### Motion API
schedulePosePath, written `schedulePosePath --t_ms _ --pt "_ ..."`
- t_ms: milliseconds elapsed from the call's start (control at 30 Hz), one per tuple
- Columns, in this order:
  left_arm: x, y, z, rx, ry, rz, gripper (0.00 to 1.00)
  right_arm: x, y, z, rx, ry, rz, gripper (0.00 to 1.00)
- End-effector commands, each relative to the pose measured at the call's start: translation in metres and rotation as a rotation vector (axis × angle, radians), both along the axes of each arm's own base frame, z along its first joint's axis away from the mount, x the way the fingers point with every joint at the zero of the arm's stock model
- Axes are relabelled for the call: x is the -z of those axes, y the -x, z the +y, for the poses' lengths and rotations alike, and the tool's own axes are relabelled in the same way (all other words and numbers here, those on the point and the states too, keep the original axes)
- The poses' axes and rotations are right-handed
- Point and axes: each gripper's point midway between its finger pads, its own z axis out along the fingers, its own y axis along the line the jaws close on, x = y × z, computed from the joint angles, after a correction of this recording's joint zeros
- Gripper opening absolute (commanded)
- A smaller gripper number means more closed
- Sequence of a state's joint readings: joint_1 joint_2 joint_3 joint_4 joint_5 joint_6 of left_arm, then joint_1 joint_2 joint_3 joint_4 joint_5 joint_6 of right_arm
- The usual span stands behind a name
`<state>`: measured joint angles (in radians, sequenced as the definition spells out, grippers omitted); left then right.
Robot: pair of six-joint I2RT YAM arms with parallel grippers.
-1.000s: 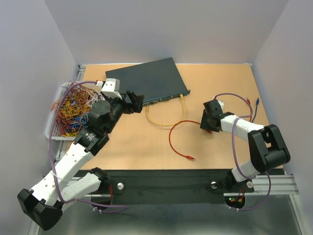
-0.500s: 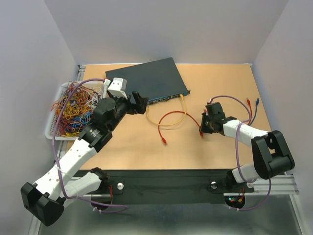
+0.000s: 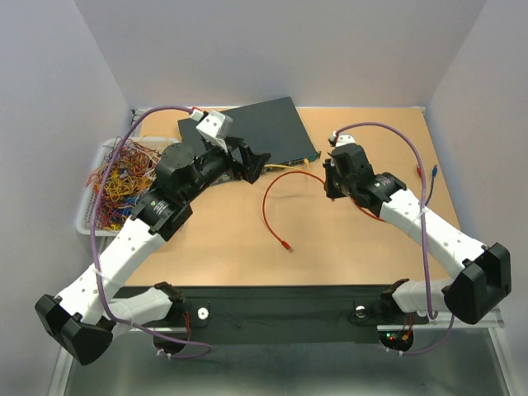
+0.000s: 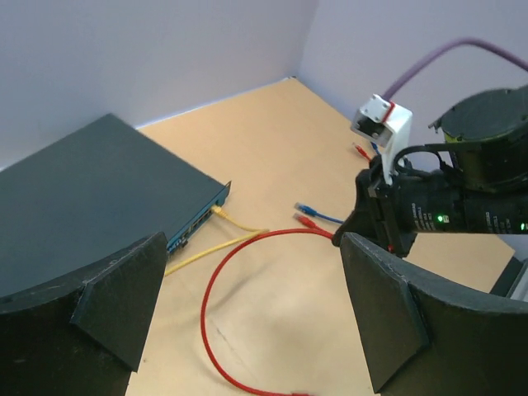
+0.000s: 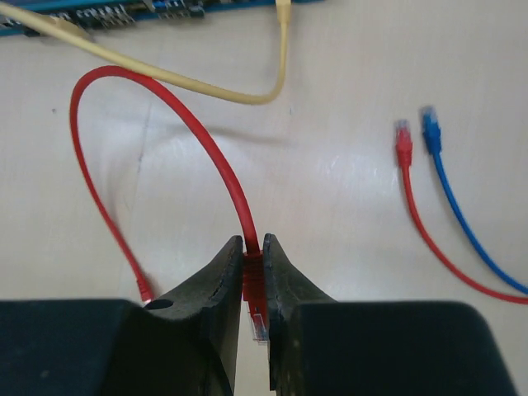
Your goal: Insert the plug into the switch port
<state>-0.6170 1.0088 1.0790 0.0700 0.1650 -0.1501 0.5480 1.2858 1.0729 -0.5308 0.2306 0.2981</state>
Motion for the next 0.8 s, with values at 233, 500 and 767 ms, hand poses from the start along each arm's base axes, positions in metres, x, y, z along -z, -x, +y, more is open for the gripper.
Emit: schedulePosePath --t_ms 233,500,767 --pt "-0.038 0.014 -0.030 0.193 -0.122 -0.211 0.97 -0.087 0.012 0.050 -0.295 -0.002 -0.167 0.01" --pt "0.004 0.019 -0.033 0.265 -0.260 -0.183 0.98 -0.117 0.047 0.094 -0.632 -0.169 -0.248 0.01" --pt "0.037 0.000 -0.030 0.208 -0.353 -0.149 0.97 -0.133 0.070 0.114 -0.808 -0.254 -0.281 0.00"
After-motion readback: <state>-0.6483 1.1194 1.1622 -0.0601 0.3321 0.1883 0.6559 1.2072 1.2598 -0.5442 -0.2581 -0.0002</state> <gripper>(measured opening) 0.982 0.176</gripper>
